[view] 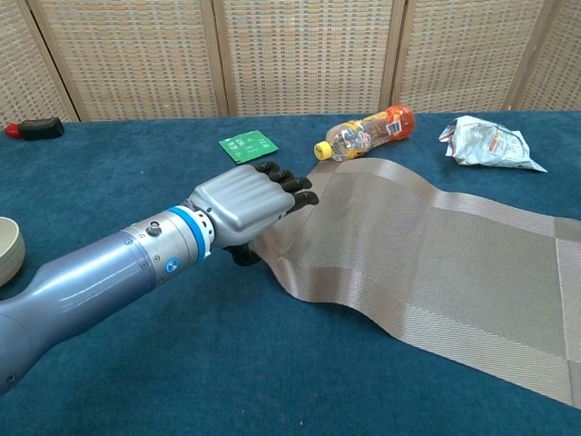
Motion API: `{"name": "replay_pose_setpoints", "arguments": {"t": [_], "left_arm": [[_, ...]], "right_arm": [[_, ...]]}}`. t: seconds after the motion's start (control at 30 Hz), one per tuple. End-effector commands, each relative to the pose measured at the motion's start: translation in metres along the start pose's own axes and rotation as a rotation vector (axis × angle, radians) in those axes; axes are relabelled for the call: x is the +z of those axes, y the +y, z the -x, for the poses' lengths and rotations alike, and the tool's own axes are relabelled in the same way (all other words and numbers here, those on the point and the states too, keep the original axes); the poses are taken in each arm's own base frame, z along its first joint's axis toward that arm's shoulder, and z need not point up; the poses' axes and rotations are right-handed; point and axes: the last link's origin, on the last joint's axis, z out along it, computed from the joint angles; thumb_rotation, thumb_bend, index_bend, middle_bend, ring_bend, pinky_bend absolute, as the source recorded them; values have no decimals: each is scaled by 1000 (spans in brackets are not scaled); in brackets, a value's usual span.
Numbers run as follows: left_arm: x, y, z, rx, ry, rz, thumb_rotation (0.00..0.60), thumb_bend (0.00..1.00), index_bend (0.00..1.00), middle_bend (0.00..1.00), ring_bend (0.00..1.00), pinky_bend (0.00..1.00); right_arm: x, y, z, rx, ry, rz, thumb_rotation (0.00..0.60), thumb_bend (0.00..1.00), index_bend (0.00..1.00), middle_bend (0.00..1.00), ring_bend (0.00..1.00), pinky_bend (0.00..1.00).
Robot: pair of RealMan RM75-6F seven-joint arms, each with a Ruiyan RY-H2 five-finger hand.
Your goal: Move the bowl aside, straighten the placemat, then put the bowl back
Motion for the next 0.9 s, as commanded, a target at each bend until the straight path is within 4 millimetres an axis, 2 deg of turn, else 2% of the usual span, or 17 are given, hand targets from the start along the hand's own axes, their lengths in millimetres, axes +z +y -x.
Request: {"name": "replay_pose_setpoints", "arguments": {"t": [0.03,0.13,0.4,0.7,0.9], "left_arm": [[-4,2,0,-13,27,13,600,373,104,0,0,0],[-5,1,0,-22,36,18,600,374,170,0,0,0],[-4,-1,6,-41,51,-3,600,373,526,0,0,0],[-5,-4,10,-51,63,-17,600,405,653,0,0,0],[-13,-12,11,-56,75,-24,600,435,674,0,0,0]], "right_arm": [[0,-1,0,2,0,-2,600,186,25,0,0,0],[-1,-1,0,6,-2,-5,600,186,25,0,0,0],[-1,-2,0,16,-7,-10,600,186,27,0,0,0],[-1,-2,0,12,-14,-9,600,185,31,0,0,0],[-2,-4,1,8,-17,-17,600,186,33,0,0,0]]}}
